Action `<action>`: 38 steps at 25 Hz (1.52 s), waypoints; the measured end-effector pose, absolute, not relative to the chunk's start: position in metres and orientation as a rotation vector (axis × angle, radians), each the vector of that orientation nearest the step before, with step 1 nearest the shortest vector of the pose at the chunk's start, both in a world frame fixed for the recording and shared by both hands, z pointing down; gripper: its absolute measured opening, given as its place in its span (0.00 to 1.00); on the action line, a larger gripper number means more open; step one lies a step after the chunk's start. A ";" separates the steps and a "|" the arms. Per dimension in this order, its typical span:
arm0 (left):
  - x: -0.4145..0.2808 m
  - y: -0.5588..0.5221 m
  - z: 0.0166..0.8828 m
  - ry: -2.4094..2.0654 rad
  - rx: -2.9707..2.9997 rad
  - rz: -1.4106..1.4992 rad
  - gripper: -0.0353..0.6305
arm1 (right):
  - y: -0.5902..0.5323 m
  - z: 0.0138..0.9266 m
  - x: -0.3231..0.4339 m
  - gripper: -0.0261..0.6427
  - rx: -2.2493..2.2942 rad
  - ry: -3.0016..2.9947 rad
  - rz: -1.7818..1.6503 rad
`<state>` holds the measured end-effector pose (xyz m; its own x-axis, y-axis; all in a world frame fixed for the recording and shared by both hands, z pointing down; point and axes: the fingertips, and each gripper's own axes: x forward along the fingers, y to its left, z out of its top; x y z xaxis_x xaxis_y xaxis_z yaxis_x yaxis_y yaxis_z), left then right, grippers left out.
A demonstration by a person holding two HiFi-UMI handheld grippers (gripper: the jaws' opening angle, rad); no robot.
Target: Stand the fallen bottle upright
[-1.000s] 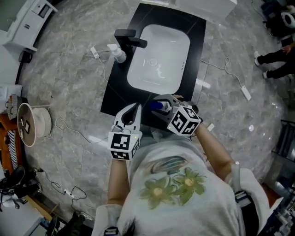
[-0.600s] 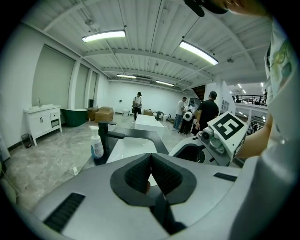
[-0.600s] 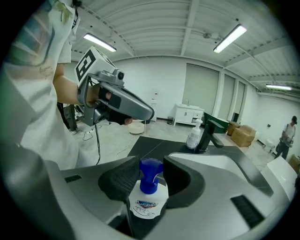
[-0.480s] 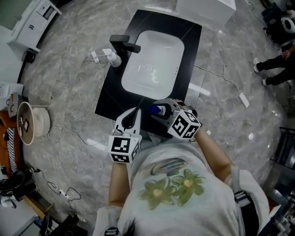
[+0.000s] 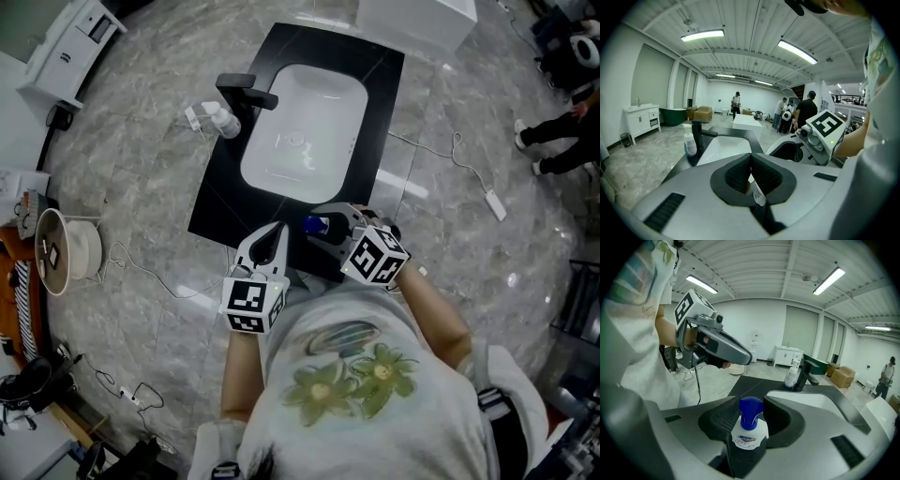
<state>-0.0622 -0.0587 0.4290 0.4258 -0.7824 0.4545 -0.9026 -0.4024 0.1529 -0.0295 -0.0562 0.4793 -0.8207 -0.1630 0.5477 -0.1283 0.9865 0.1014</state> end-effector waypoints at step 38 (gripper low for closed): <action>-0.011 -0.041 0.446 -1.428 2.307 0.434 0.08 | -0.039 0.504 0.035 0.30 0.332 -2.511 0.056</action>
